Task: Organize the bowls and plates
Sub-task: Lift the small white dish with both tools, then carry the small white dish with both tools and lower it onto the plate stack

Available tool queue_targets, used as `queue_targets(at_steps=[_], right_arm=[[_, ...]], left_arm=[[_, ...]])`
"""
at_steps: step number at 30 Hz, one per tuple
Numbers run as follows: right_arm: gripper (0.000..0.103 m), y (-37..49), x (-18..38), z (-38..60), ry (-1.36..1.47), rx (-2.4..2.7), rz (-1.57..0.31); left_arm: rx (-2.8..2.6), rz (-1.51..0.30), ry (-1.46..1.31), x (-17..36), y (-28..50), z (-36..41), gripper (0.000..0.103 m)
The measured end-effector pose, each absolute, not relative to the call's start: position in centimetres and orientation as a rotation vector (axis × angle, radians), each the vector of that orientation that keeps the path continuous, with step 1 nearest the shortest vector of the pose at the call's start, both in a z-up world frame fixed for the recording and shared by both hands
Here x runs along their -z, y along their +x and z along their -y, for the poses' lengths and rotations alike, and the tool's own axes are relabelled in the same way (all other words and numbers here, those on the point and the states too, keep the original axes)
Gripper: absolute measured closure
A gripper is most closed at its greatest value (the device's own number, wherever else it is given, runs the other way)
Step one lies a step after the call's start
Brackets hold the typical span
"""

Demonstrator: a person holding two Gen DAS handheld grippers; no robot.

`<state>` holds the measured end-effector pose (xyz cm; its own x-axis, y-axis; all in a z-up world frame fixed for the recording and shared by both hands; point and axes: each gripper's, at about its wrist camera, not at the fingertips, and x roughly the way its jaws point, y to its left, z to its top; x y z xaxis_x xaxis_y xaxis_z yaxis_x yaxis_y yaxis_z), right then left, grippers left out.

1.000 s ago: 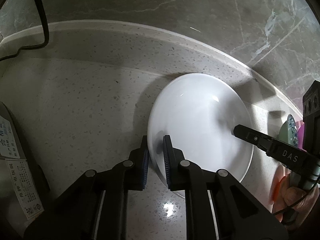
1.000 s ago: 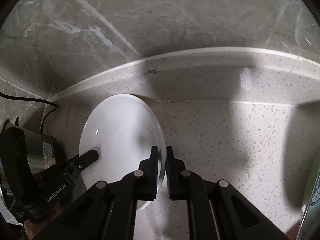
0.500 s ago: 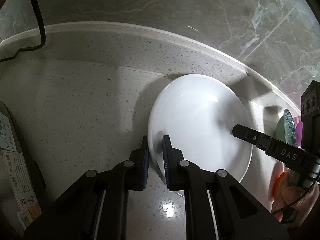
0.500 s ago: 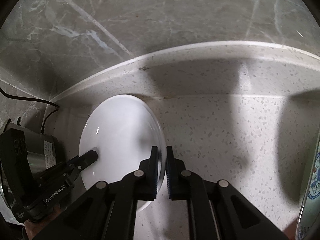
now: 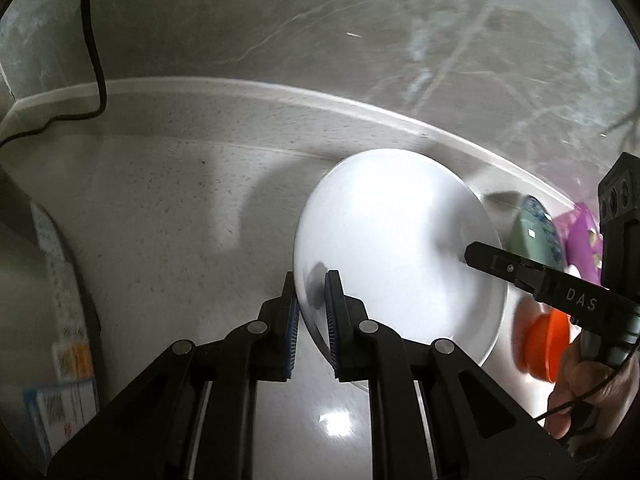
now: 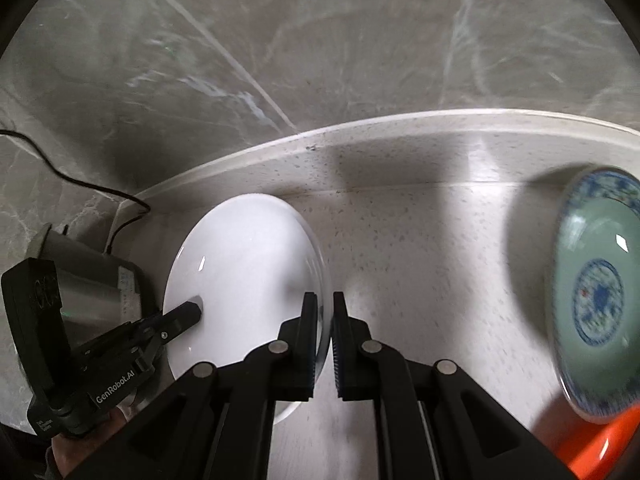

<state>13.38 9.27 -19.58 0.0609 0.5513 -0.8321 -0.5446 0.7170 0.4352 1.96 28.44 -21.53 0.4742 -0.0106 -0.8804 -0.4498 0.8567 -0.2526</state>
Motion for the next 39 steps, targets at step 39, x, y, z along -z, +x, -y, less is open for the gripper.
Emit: queue_targets(at_steps=[39], right_arm=[[0.094, -6.9, 19.6, 16.7, 0.109, -0.571, -1.302]], left_arm=[[0.172, -1.243, -0.205, 23.3, -14.0, -3.7, 0.091]])
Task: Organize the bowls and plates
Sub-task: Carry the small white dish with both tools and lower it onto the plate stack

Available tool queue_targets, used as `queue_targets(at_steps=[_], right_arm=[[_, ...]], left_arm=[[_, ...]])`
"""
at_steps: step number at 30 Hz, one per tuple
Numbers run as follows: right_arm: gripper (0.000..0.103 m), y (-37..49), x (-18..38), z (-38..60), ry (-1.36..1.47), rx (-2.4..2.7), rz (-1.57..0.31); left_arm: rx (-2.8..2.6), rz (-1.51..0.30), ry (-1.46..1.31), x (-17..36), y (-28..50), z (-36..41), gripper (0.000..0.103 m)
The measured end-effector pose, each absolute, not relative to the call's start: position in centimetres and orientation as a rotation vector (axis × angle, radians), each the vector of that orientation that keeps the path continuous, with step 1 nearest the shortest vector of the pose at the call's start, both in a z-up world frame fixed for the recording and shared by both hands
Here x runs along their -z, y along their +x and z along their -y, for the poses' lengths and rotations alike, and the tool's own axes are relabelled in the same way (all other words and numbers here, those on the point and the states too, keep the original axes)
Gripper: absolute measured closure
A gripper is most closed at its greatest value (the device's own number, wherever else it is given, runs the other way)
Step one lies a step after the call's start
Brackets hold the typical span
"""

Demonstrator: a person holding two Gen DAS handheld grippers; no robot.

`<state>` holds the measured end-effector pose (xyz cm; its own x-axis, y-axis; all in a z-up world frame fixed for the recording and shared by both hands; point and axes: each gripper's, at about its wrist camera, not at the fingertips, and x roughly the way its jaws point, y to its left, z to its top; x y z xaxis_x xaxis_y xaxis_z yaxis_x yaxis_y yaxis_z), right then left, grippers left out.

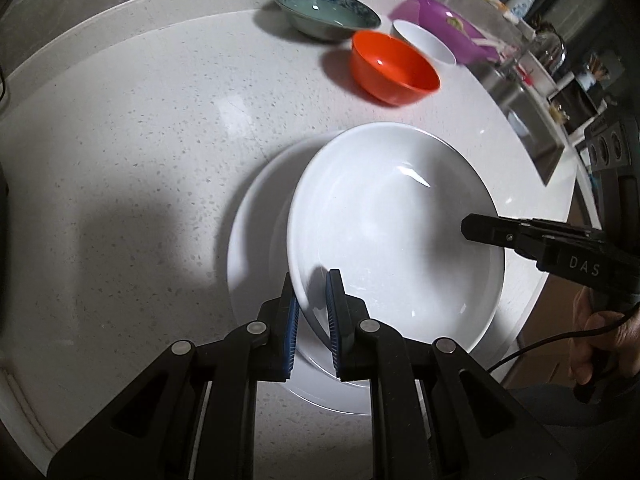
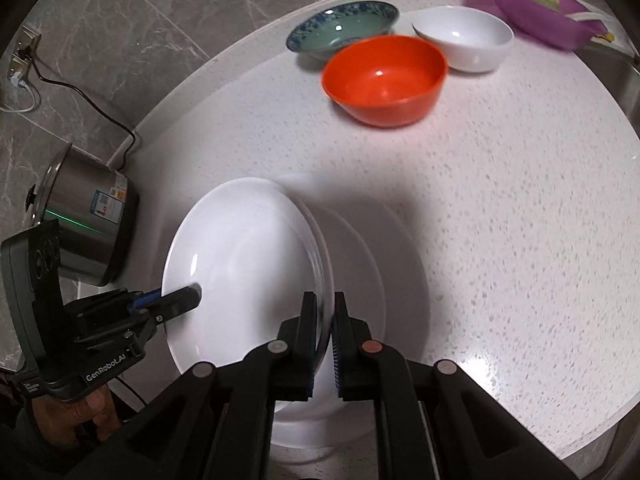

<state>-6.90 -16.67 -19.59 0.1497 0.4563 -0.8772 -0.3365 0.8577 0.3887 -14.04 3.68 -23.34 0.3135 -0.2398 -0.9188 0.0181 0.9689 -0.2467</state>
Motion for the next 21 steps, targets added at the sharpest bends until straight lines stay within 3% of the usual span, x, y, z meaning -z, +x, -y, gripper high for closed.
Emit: queue_targets(at_steps=[21], right_arm=[[0.091, -7.6, 22.0, 16.2, 0.018, -0.548, -1.285]], left_arm=[[0.189, -1.273, -0.143, 25.7, -13.3, -2.7, 0.088]])
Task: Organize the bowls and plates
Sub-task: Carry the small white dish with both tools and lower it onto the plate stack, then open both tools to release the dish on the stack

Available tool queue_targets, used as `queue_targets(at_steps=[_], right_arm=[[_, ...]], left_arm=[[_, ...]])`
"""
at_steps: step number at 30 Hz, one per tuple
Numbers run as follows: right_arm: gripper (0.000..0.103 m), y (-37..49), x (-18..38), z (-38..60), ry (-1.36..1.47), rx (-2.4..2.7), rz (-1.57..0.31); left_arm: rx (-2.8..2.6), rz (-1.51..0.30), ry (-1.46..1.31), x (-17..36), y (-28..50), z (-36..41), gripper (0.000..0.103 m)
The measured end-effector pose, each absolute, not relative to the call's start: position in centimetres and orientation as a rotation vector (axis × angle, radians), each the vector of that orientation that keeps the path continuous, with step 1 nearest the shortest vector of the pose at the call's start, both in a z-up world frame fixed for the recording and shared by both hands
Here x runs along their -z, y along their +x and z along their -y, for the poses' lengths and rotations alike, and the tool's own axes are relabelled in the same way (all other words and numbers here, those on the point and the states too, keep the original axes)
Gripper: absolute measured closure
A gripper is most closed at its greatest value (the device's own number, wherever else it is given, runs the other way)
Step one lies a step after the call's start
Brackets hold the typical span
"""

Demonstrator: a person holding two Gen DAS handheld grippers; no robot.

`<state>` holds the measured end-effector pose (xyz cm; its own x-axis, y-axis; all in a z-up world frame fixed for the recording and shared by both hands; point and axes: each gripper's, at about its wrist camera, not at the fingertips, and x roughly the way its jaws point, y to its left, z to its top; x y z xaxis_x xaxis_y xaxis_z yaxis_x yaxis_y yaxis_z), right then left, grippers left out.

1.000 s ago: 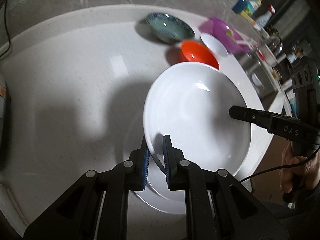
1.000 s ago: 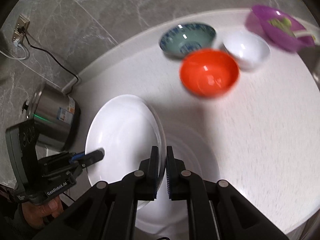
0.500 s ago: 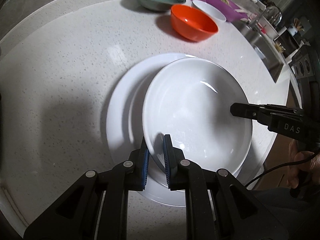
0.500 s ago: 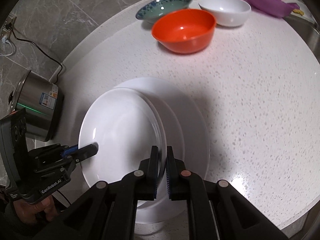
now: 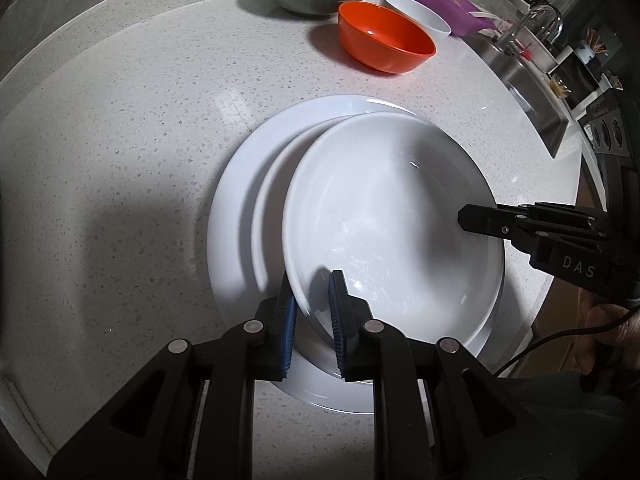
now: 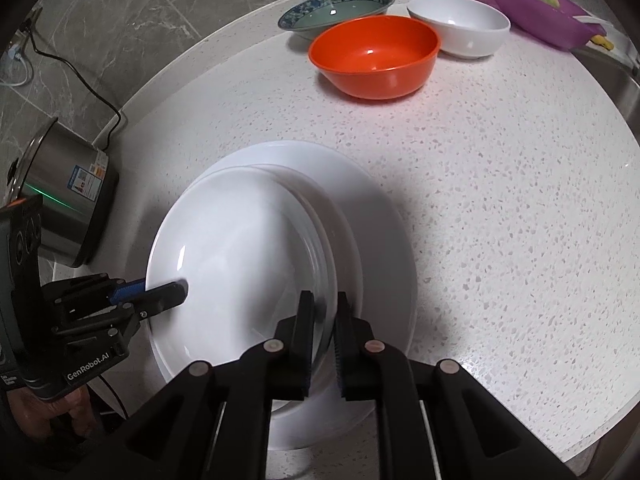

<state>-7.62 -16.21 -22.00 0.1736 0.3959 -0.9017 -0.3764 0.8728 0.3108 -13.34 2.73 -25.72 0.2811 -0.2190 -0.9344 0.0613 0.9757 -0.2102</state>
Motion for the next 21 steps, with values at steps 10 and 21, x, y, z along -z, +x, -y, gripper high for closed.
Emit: queue_targets(at_steps=[10, 21], right_arm=[[0.087, -8.2, 21.8, 15.0, -0.067, -0.524, -1.239], [0.064, -9.8, 20.5, 13.1, -0.215, -0.485, -1.159]], left_arm=[[0.212, -1.275, -0.138, 25.6, -13.0, -3.0, 0.086], [0.254, -1.240, -0.031, 24.2, -12.7, -1.3, 0.049]])
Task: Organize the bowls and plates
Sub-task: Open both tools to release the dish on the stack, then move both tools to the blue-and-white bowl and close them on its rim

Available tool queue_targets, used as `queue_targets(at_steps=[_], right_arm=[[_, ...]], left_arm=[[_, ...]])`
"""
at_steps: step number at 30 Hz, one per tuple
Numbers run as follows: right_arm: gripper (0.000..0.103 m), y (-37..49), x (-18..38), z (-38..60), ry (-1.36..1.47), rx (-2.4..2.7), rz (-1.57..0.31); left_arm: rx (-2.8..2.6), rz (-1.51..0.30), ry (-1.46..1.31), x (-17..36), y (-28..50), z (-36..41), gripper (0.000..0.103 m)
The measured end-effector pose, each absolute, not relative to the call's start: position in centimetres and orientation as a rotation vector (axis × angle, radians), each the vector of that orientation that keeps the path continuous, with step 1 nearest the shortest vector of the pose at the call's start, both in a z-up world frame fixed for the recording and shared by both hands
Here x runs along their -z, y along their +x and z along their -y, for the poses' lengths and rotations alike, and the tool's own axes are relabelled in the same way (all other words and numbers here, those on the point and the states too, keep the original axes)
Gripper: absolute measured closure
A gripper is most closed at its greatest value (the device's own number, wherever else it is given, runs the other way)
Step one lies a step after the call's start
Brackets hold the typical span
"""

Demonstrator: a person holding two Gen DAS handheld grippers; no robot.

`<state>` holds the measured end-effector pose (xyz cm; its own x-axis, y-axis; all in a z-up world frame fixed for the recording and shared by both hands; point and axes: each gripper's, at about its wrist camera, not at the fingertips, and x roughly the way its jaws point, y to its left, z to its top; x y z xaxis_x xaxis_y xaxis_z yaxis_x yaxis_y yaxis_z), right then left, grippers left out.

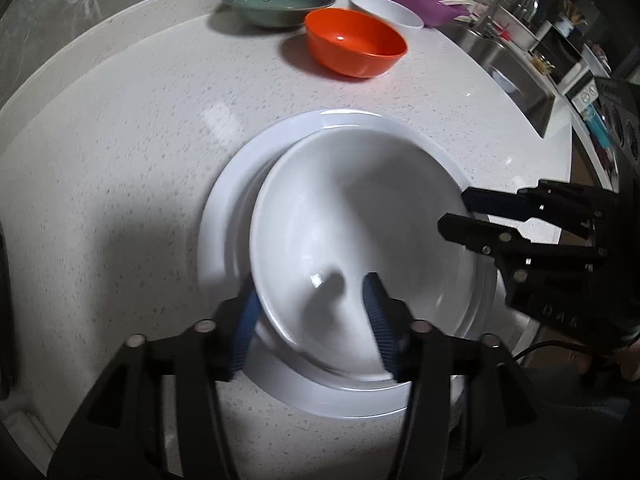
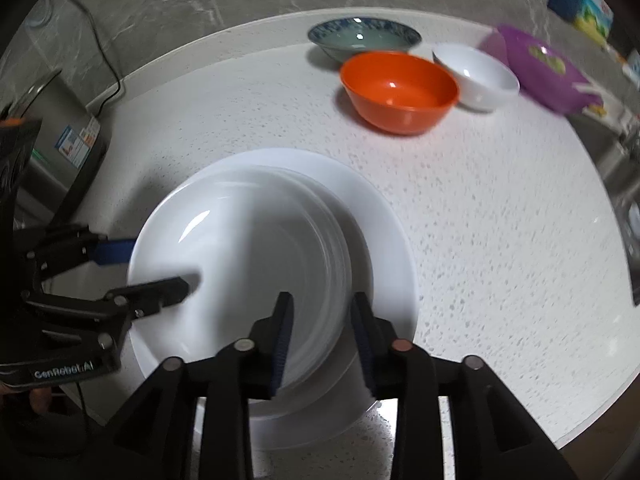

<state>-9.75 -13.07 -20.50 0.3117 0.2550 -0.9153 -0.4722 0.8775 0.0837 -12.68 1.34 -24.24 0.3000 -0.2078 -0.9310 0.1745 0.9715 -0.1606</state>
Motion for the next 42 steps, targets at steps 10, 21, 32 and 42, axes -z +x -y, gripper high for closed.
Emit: queue_targets(at_steps=[10, 21, 32, 42], right_arm=[[0.048, -10.0, 19.1, 14.1, -0.177, -0.460, -1.115], [0.029, -2.2, 15.4, 22.6, 0.072, -0.551, -1.002], [0.022, 13.7, 10.0, 27.6, 0.130, -0.781, -0.963], [0.025, 25.6, 11.7, 19.7, 0.168, -0.790, -1.141]], left_arm=[[0.252, -1.174, -0.076, 22.0, -12.7, -2.2, 0.028], [-0.217, -0.918, -0.121, 17.2, -11.6, -8.7, 0.000], [-0.405, -0.971, -0.307, 13.8, -2.8, -10.9, 0.000], [-0.154, -1.086, -0.406, 16.7, 12.6, -12.1, 0.002]])
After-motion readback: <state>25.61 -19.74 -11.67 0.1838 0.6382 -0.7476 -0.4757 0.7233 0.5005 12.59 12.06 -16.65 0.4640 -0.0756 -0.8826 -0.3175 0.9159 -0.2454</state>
